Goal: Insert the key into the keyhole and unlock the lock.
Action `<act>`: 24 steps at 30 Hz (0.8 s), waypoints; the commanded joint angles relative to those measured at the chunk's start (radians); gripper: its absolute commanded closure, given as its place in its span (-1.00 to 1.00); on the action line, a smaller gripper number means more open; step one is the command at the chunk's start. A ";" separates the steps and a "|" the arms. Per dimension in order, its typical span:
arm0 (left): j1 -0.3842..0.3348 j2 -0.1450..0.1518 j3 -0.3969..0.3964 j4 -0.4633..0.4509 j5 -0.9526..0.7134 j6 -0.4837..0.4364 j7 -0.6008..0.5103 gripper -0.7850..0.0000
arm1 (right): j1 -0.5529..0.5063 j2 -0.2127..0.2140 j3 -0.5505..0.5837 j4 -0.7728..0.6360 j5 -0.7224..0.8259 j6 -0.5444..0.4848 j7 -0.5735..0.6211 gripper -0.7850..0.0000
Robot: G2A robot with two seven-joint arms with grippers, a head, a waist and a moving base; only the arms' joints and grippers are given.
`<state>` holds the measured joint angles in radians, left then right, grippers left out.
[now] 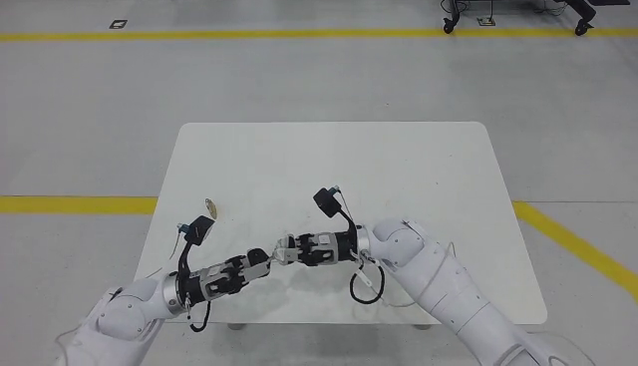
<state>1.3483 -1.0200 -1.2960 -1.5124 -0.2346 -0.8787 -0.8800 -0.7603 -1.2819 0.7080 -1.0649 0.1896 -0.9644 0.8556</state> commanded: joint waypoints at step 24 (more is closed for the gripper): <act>-0.014 0.008 0.021 0.008 0.038 0.067 0.031 1.00 | -0.002 0.012 -0.006 -0.014 -0.045 0.003 0.001 -0.22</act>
<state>1.3345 -1.0124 -1.2740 -1.5069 -0.1989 -0.8136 -0.8494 -0.7633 -1.2701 0.7019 -1.0789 0.1463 -0.9642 0.8541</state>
